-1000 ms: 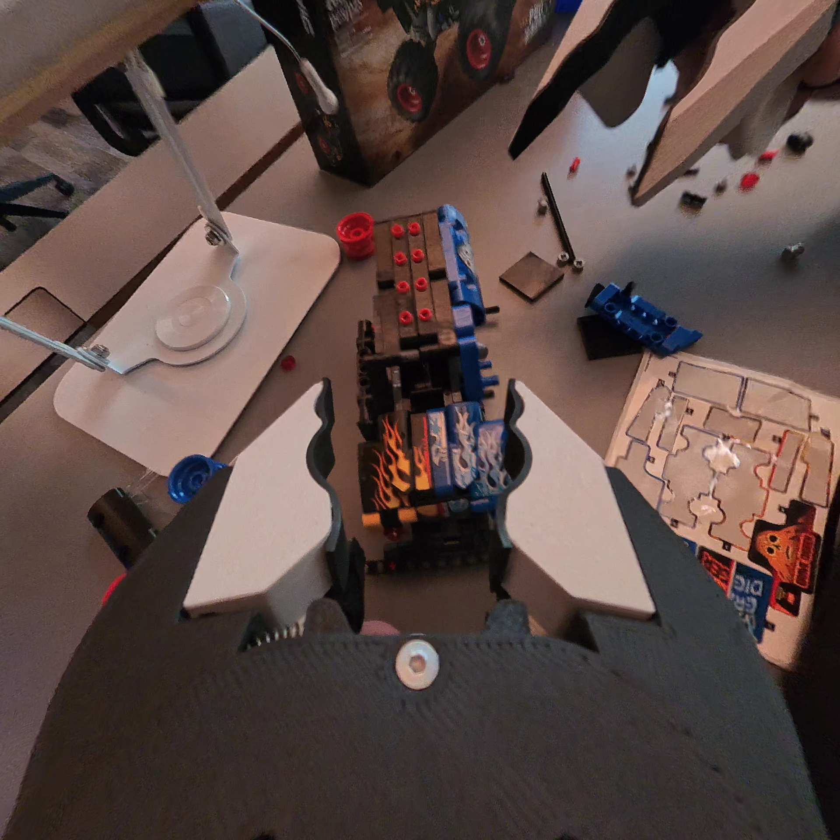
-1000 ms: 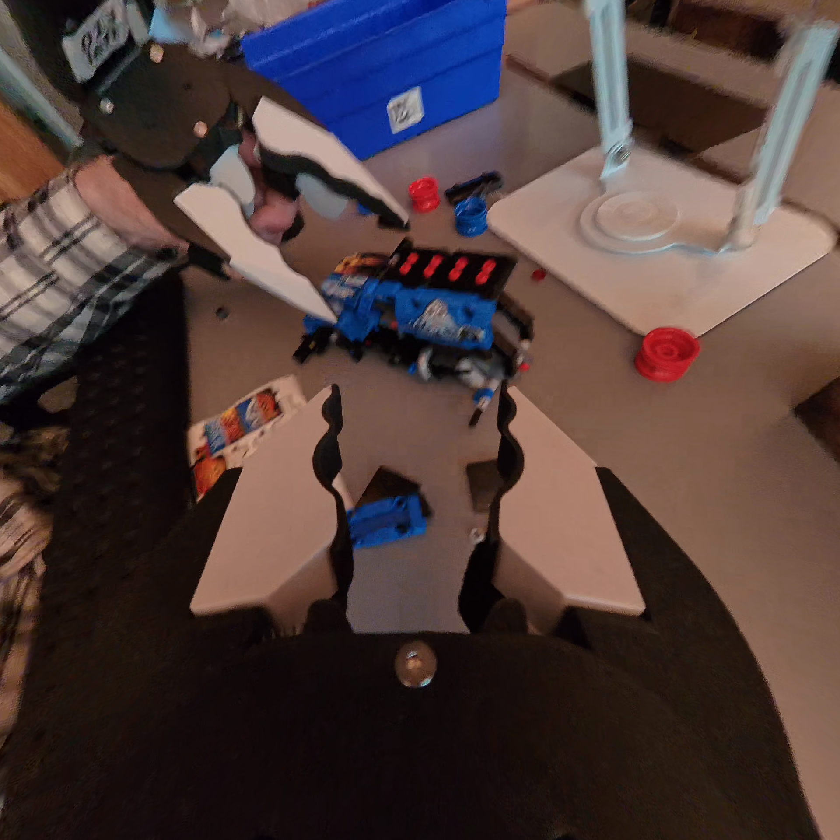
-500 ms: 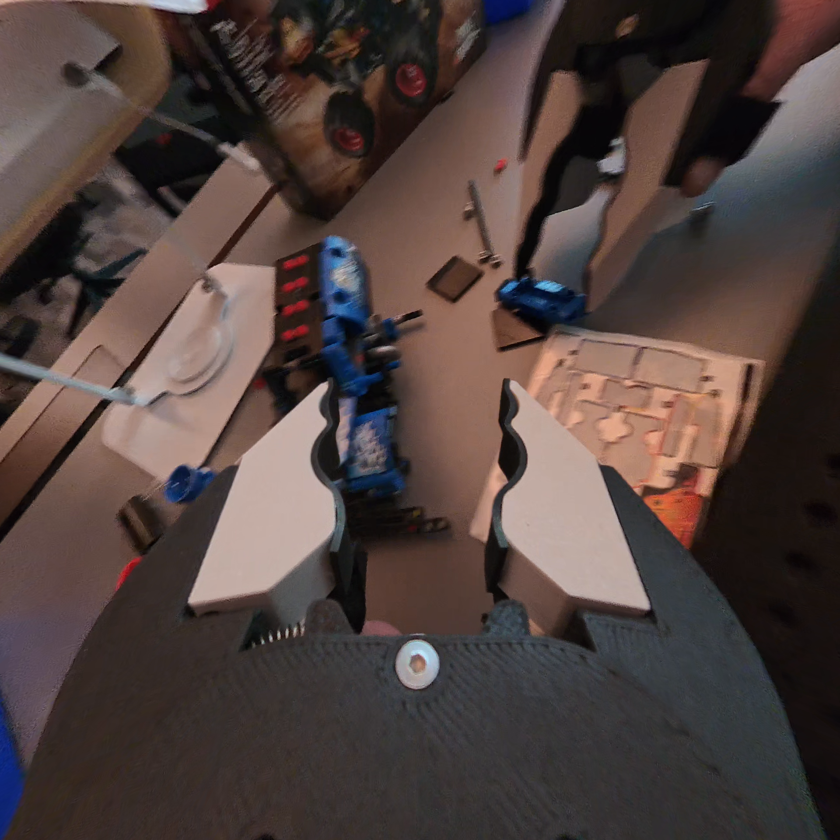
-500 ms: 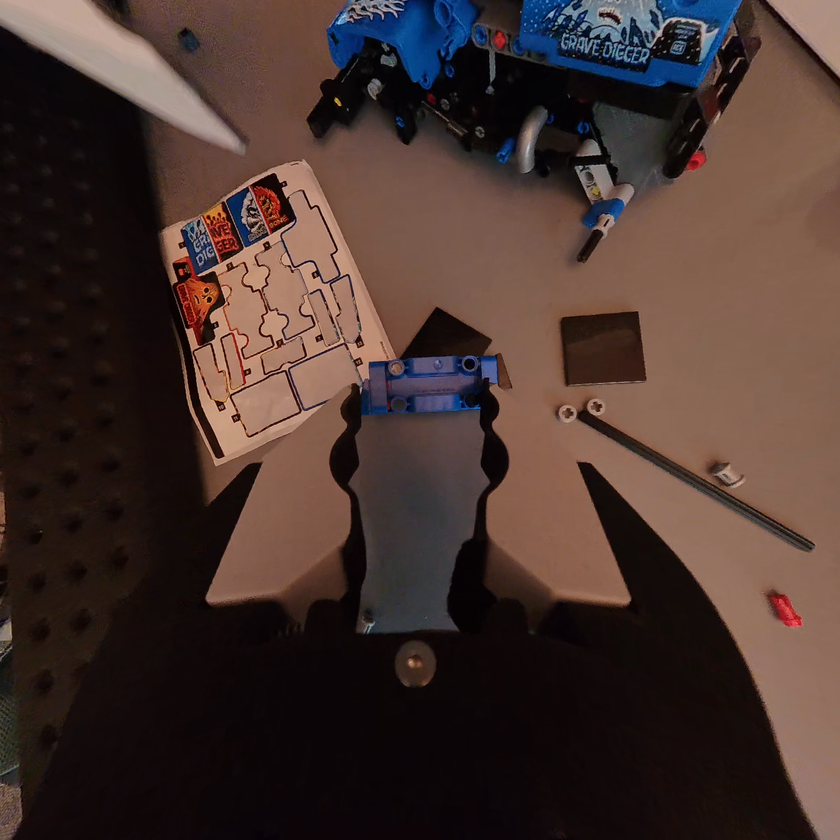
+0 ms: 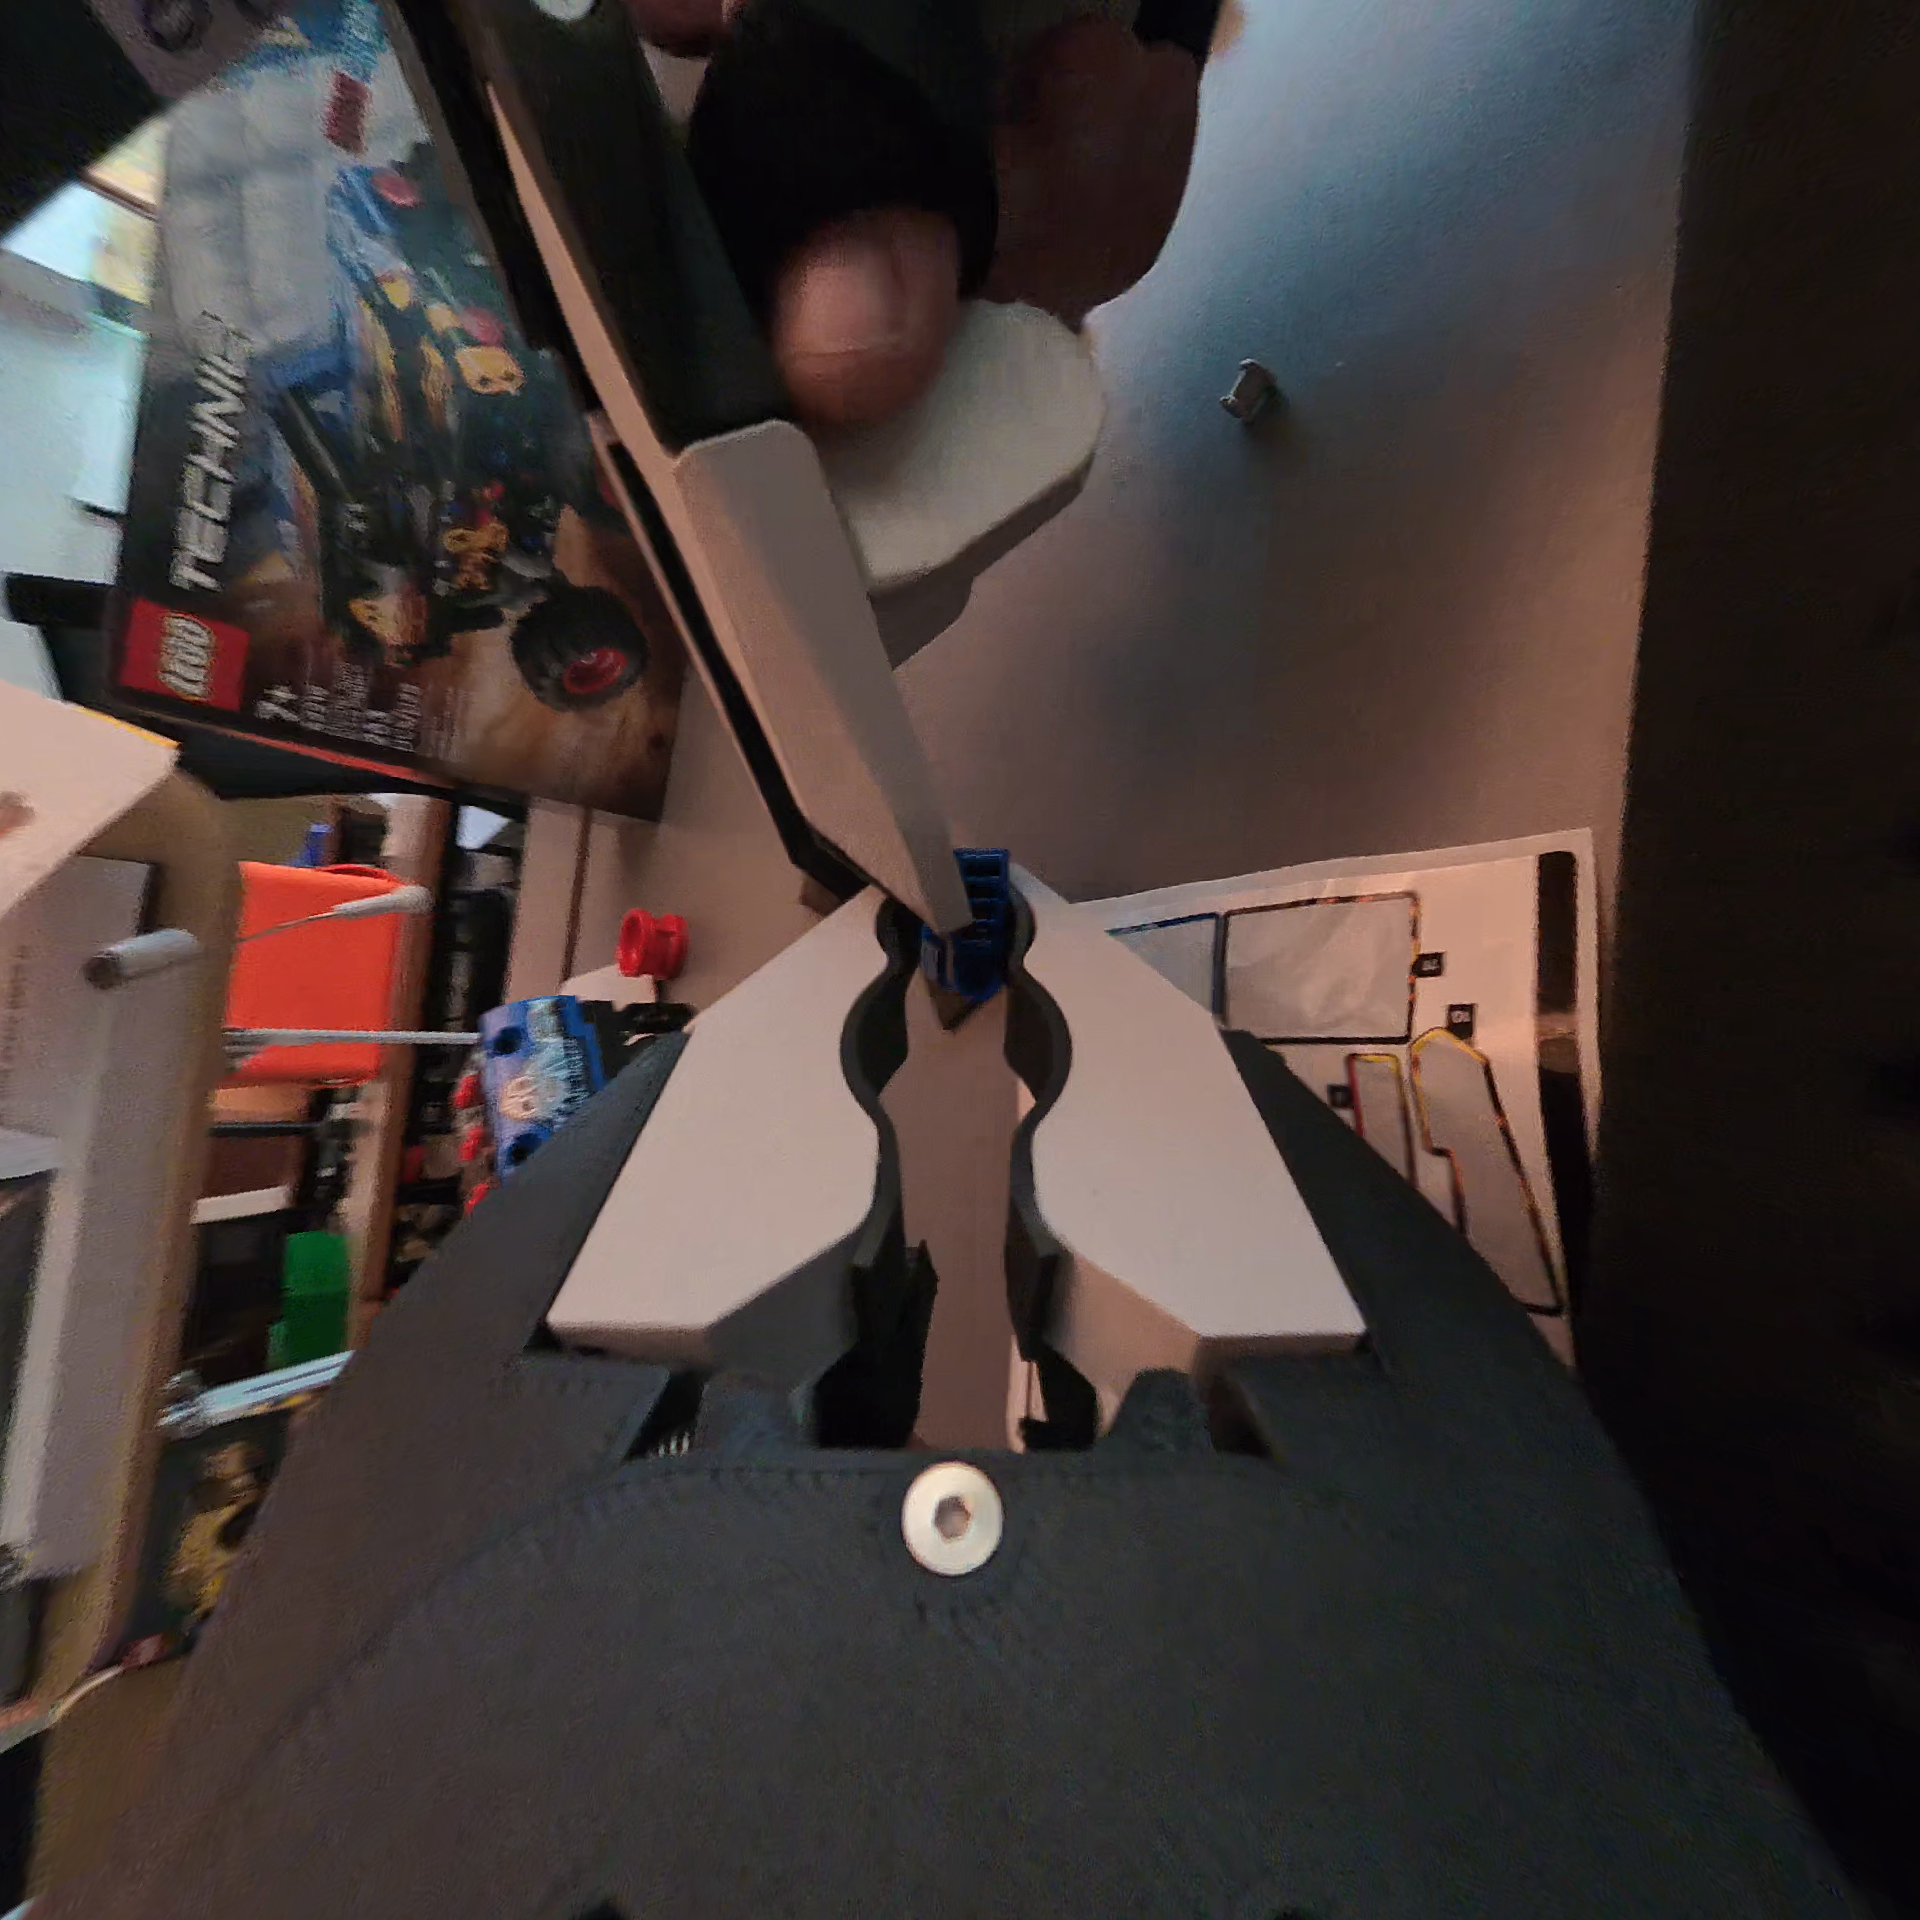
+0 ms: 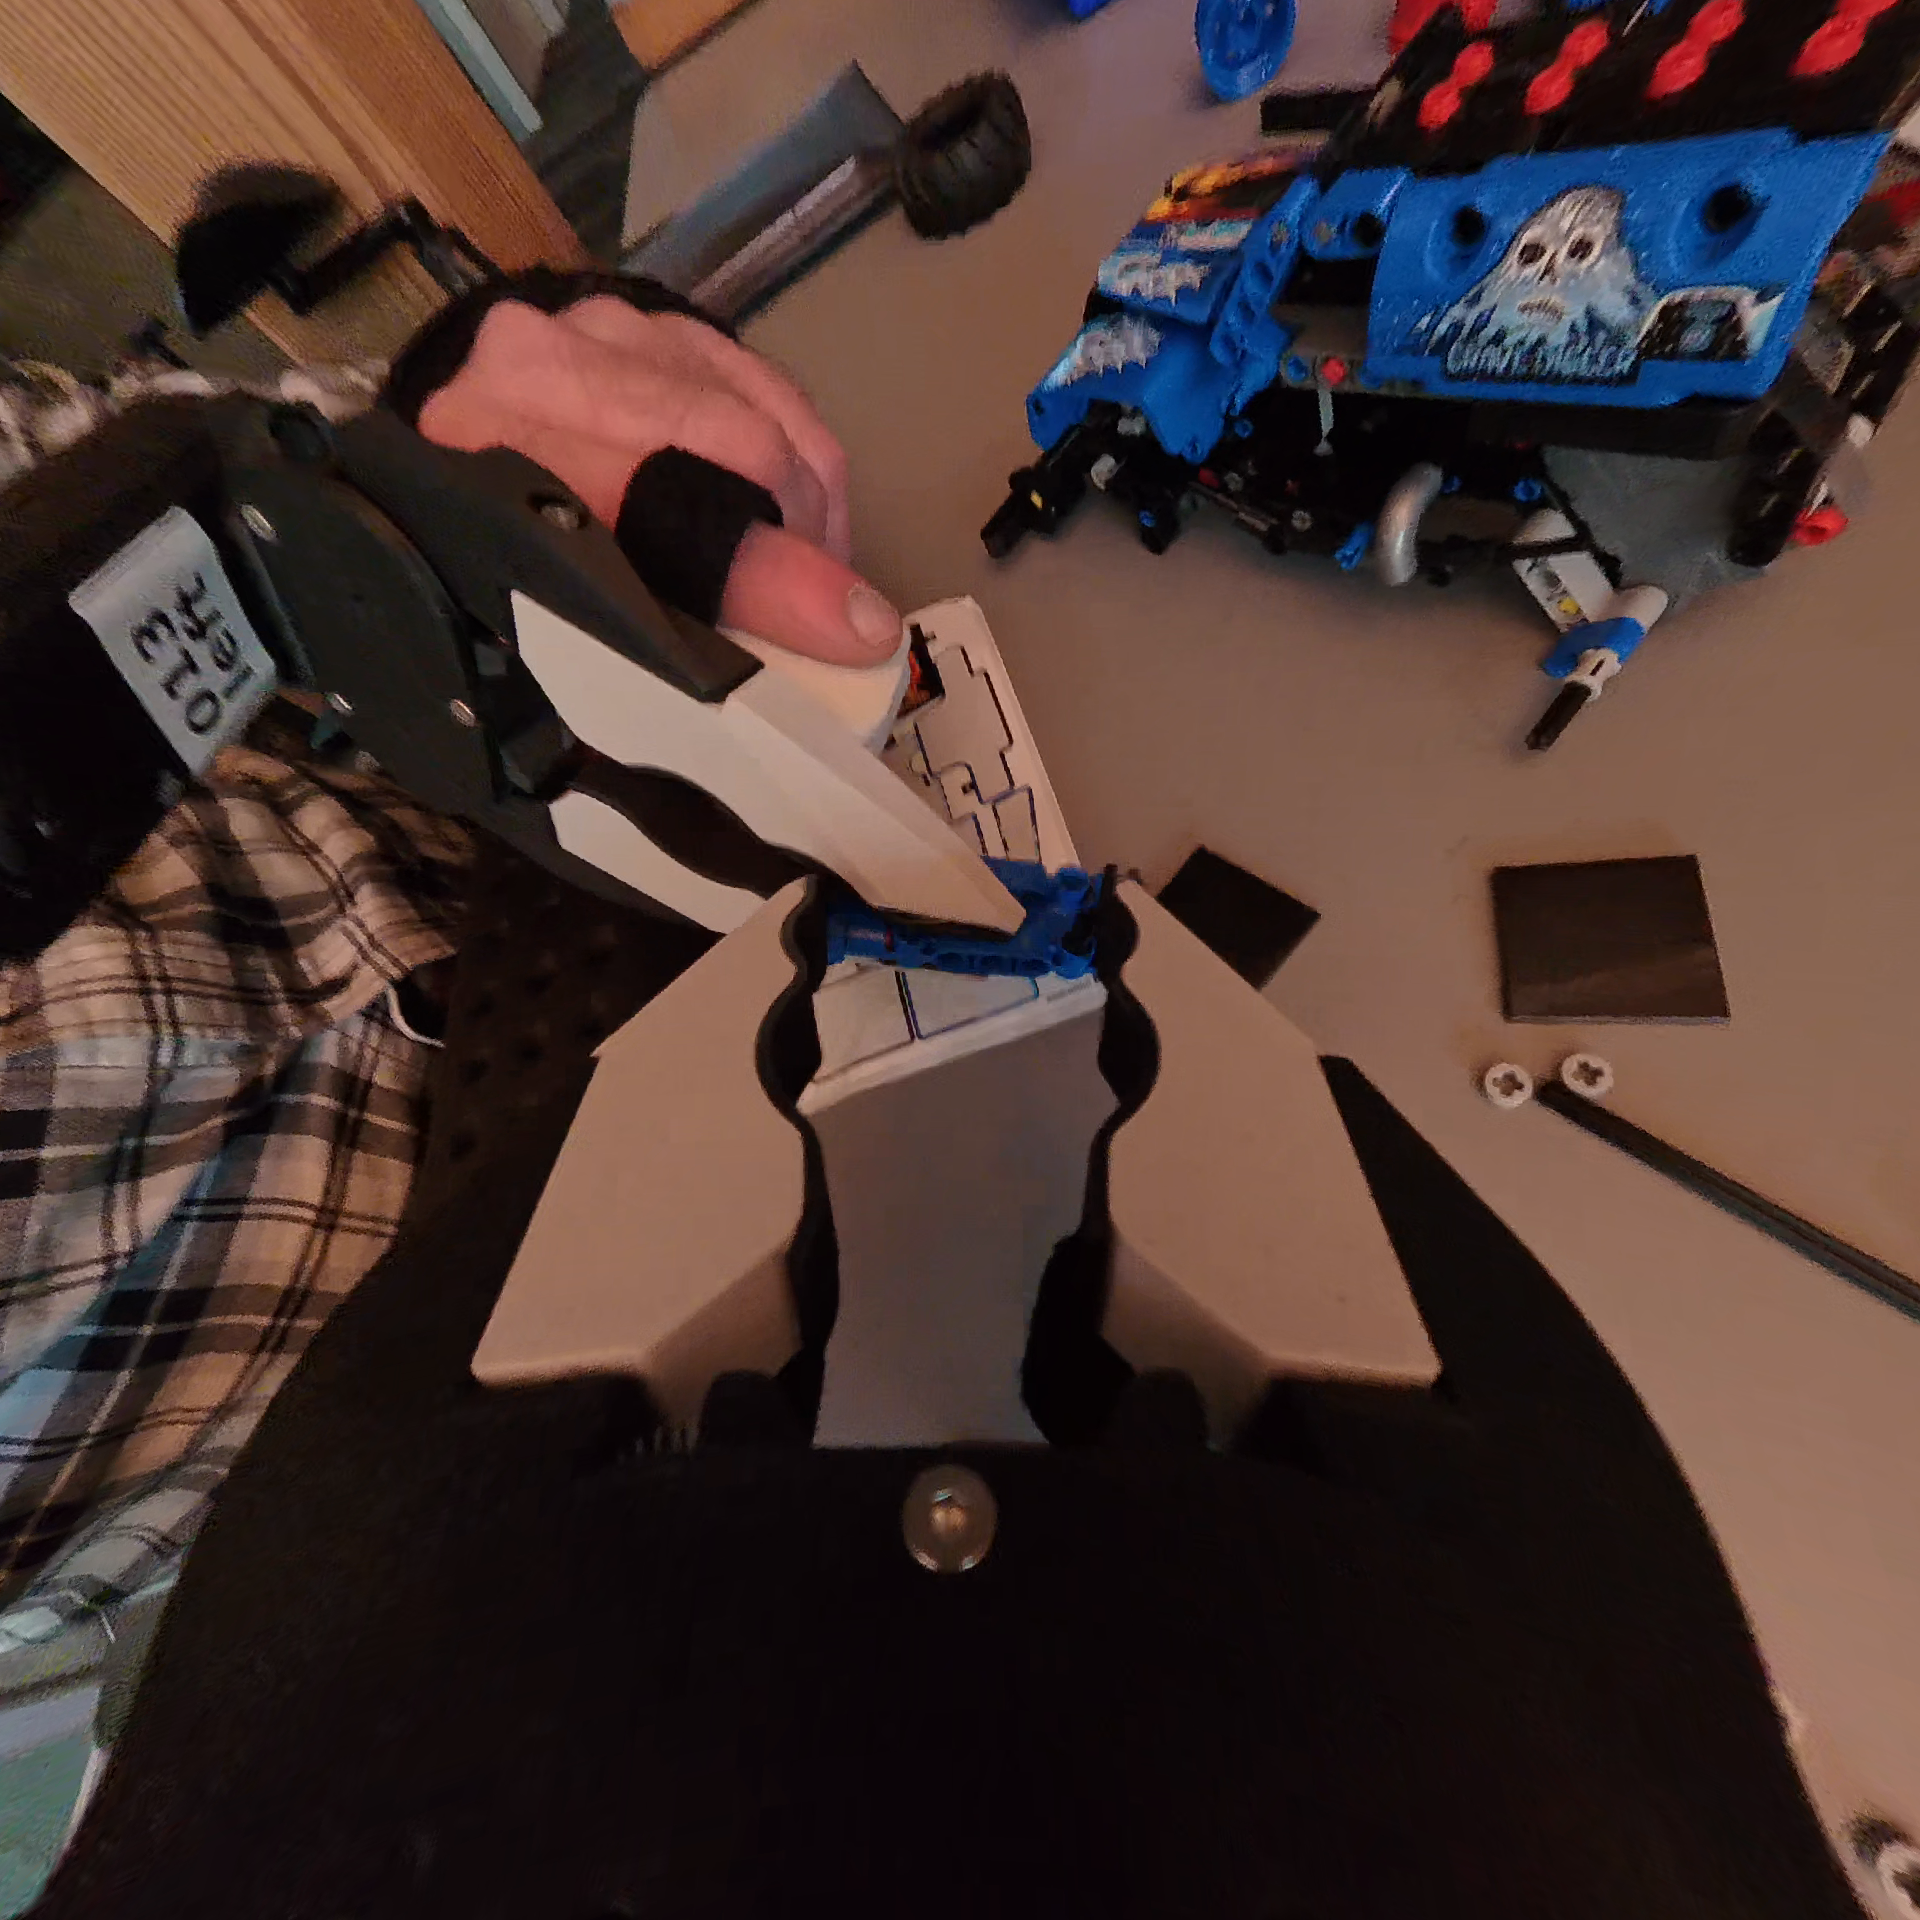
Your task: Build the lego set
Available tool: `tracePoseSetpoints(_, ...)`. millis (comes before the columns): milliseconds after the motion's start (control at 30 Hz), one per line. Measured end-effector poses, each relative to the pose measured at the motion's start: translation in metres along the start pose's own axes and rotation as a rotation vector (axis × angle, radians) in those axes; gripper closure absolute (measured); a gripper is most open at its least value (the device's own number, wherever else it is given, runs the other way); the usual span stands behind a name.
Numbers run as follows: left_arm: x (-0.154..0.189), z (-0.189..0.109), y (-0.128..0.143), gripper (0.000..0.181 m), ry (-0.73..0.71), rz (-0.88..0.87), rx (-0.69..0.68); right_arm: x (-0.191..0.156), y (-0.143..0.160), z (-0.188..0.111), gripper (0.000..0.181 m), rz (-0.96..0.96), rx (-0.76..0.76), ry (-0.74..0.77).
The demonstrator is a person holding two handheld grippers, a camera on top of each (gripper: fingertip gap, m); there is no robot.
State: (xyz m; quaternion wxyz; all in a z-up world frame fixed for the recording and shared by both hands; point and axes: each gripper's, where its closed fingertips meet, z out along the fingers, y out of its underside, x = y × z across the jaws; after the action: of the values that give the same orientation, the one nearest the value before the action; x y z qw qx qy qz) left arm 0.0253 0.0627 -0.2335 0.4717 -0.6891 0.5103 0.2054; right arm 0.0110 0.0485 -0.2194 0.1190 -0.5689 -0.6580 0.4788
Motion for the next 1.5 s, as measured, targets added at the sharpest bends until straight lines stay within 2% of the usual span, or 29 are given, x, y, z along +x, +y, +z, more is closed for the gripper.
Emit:
tracePoseSetpoints(33,-0.003,-0.002,0.002,0.174,-0.014,0.007,-0.011,-0.002,-0.007,-0.002,0.137,0.007,0.039,-0.017)
tracePoseSetpoints(100,-0.014,-0.008,0.009,0.175,-0.044,-0.070,-0.009,-0.002,-0.021,-0.010,0.130,0.021,0.124,-0.015)
tracePoseSetpoints(167,-0.027,-0.017,0.011,0.175,-0.033,-0.258,0.044,0.001,-0.033,-0.019,0.130,0.012,0.194,0.010)
tracePoseSetpoints(300,-0.056,-0.045,0.008,0.175,0.047,-0.723,0.303,-0.002,-0.042,-0.016,0.127,-0.011,0.214,0.046)
tracePoseSetpoints(400,-0.074,-0.067,0.001,0.175,0.101,-0.913,0.513,-0.007,-0.048,-0.003,0.133,-0.013,0.217,0.052)
tracePoseSetpoints(467,-0.076,-0.070,0.004,0.174,0.103,-0.938,0.528,-0.018,-0.057,0.004,0.149,-0.020,0.257,0.002)
tracePoseSetpoints(500,-0.077,-0.072,0.005,0.175,0.094,-0.946,0.542,-0.019,-0.060,0.005,0.156,-0.025,0.273,0.009)
tracePoseSetpoints(533,-0.079,-0.075,0.005,0.174,0.097,-0.970,0.568,-0.016,-0.064,0.004,0.169,-0.031,0.294,0.033)
tracePoseSetpoints(567,-0.082,-0.078,0.005,0.174,0.107,-1.001,0.601,-0.016,-0.068,0.003,0.172,-0.034,0.316,0.038)
tracePoseSetpoints(733,-0.076,-0.078,0.010,0.174,0.162,-1.013,0.588,-0.016,-0.067,0.004,0.173,-0.049,0.315,0.017)
tracePoseSetpoints(900,-0.069,-0.069,0.023,0.175,0.175,-1.006,0.517,-0.008,-0.067,0.008,0.172,-0.068,0.300,0.027)
tracePoseSetpoints(1067,-0.064,-0.057,0.036,0.175,0.167,-0.983,0.425,0.007,-0.062,0.015,0.174,-0.088,0.225,-0.008)
tracePoseSetpoints(1133,-0.062,-0.049,0.050,0.154,0.121,-0.933,0.314,0.014,-0.062,0.018,0.175,-0.107,0.200,-0.009)
tracePoseSetpoints(1267,-0.062,-0.046,0.060,0.151,0.094,-0.823,0.234,0.023,-0.062,0.019,0.175,-0.163,0.152,-0.034)
tracePoseSetpoints(1333,-0.066,-0.042,0.073,0.134,0.068,-0.788,0.157,0.032,-0.060,0.022,0.175,-0.180,0.128,-0.028)
tracePoseSetpoints(1367,-0.066,-0.041,0.075,0.136,0.078,-0.769,0.140,0.034,-0.060,0.024,0.175,-0.182,0.123,-0.036)
tracePoseSetpoints(1433,-0.067,-0.041,0.073,0.166,0.091,-0.744,0.156,0.038,-0.057,0.027,0.175,-0.193,0.107,-0.039)
tracePoseSetpoints(1500,-0.062,-0.036,0.075,0.170,0.117,-0.717,0.123,0.045,-0.057,0.029,0.174,-0.196,0.103,-0.016)
